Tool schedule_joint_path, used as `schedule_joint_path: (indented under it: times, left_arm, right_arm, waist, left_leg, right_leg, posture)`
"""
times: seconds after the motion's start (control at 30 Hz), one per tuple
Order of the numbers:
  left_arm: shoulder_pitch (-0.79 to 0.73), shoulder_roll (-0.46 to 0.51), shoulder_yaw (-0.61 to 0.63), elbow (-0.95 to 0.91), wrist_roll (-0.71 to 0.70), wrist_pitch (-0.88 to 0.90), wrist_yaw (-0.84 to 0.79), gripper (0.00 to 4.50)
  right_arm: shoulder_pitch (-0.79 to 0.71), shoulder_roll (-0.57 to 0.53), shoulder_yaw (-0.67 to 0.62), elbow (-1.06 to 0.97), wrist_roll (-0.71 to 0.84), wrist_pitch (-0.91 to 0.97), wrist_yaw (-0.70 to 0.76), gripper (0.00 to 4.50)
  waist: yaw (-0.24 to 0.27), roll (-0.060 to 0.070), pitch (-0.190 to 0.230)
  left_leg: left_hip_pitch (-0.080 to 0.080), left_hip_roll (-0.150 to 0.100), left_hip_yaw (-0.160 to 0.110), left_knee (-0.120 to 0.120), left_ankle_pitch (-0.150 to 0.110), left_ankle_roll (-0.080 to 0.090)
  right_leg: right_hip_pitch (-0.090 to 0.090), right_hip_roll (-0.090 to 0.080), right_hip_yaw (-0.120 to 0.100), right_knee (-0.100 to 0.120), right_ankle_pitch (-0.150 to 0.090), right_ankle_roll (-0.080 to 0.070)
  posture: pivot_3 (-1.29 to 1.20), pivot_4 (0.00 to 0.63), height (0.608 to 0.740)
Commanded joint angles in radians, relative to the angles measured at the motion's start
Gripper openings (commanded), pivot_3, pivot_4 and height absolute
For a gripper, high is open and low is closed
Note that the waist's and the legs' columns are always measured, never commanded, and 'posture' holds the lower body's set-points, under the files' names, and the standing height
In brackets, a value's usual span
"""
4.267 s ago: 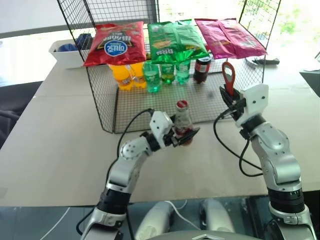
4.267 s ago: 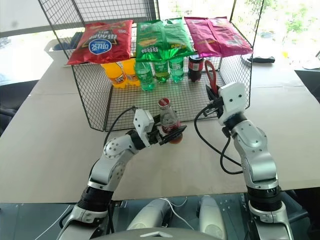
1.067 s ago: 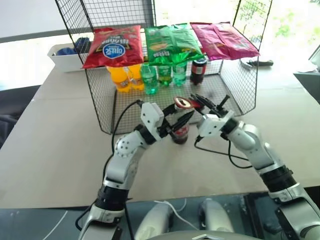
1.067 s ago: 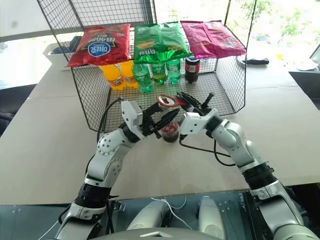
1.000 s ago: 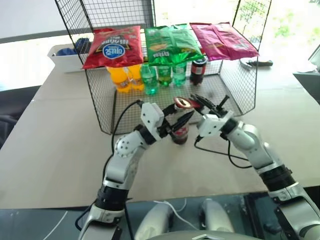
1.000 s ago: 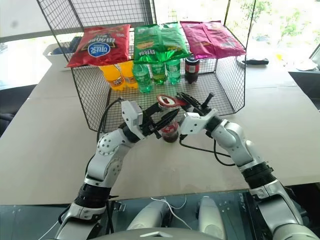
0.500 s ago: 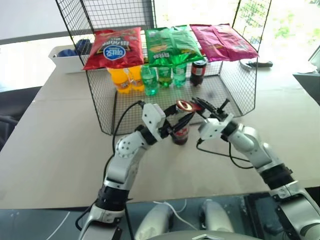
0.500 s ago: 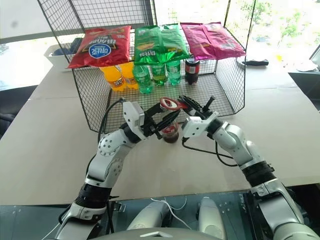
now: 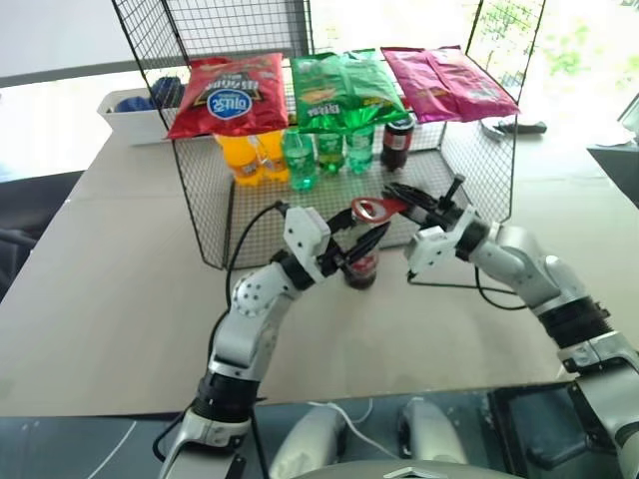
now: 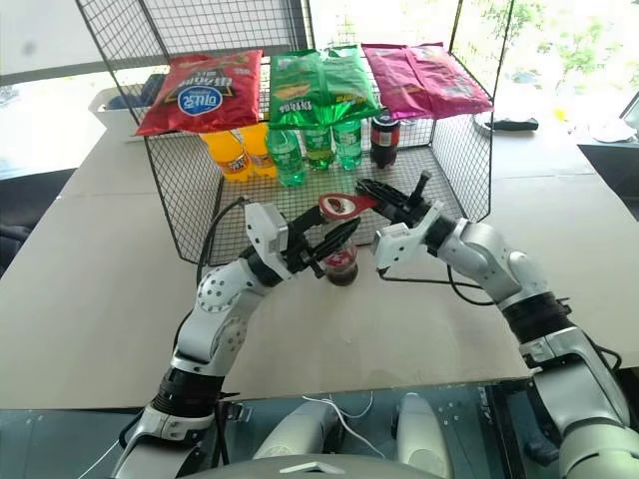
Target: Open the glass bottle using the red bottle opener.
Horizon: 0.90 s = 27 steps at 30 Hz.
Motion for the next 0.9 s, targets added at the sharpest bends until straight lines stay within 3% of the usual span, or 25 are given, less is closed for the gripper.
schedule_joint_path:
  times: [0.03, 0.47, 0.9]
  left_arm:
    - [0.006, -0.001, -0.029, 0.026, 0.033, 0.026, 0.007, 1.55]
    - [0.021, 0.004, -0.03, 0.021, 0.019, 0.046, 0.007, 1.55]
    - [0.037, 0.01, -0.018, 0.005, 0.008, 0.051, 0.003, 1.55]
  right_arm:
    - [-0.028, -0.022, 0.008, 0.004, -0.056, -0.023, -0.005, 0.0]
    - [-0.069, -0.039, -0.047, -0.052, -0.177, -0.025, -0.188, 0.0]
    - [-0.017, 0.01, -0.103, -0.098, -0.053, 0.002, -0.214, 0.0]
  waist:
    - [0.0, 0.0, 0.0]
    - [-0.001, 0.0, 0.001]
    - [-0.001, 0.0, 0.001]
  left_leg:
    - [0.0, 0.0, 0.0, 0.0, 0.0, 0.0]
    - [0.0, 0.0, 0.0, -0.002, 0.0, 0.0]
    - [-0.001, 0.0, 0.0, -0.004, 0.0, 0.0]
  right_leg:
    - [0.0, 0.0, 0.0, 0.0, 0.0, 0.0]
    - [-0.001, 0.0, 0.0, -0.001, 0.0, 0.0]
    - [-0.001, 0.0, 0.0, -0.005, 0.0, 0.0]
  posture:
    - [0.0, 0.15, 0.734]
    - [0.0, 0.15, 0.734]
    - [0.0, 0.15, 0.734]
